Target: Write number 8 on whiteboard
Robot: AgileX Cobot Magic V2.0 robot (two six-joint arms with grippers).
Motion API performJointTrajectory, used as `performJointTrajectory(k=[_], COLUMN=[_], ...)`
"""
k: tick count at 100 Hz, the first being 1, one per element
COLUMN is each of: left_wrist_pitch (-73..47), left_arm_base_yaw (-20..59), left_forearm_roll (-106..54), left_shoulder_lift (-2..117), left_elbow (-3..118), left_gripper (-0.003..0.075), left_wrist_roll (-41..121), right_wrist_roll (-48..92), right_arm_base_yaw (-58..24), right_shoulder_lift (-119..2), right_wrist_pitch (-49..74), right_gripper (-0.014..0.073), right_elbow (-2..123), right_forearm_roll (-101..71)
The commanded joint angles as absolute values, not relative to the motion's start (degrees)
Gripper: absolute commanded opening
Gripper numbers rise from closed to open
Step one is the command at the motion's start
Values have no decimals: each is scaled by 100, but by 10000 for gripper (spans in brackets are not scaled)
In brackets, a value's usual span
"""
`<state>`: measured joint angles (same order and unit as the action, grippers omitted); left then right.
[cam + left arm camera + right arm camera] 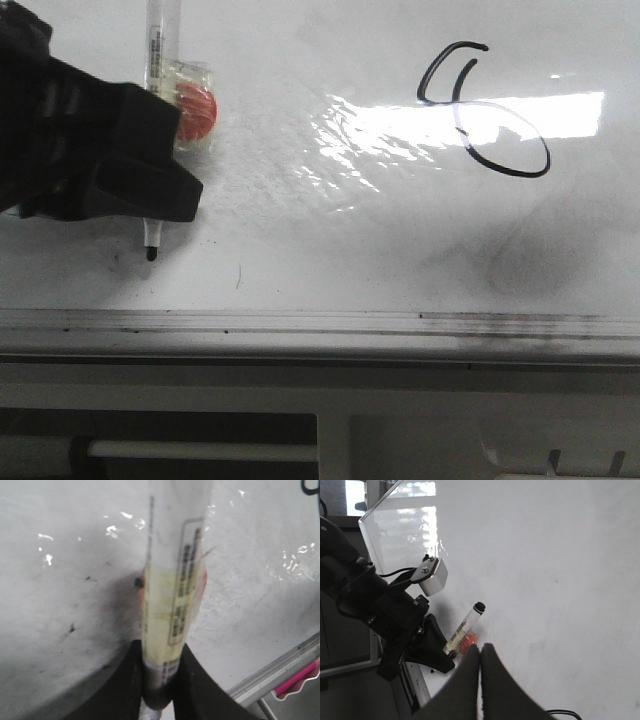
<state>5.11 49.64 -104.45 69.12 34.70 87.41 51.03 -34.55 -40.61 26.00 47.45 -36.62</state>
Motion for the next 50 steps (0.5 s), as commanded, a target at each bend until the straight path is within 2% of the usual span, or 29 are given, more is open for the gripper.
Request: performJointTrajectory(k=[1, 41, 50], left_wrist_pitch=[532, 716, 927], left_arm_base_yaw=[5022, 5000, 5000], left_forearm_roll=[-10692, -10692, -10684], left_shoulder_lift=[7003, 7534, 7534], left_elbow=[3772, 4010, 4035], left_gripper=[-21, -20, 10], left_wrist_roll=[8685, 8356, 8158], right_wrist_roll=[5085, 5032, 5032], right_arm_base_yaw=[-3422, -3422, -3422], right_shoulder_lift=[-4031, -4031, -4031], right_wrist_pitch=[2213, 2312, 2312], right_gripper=[-63, -63, -63], right_elbow=[4933, 4933, 4933], right_forearm_roll=[-3716, -3726, -3739])
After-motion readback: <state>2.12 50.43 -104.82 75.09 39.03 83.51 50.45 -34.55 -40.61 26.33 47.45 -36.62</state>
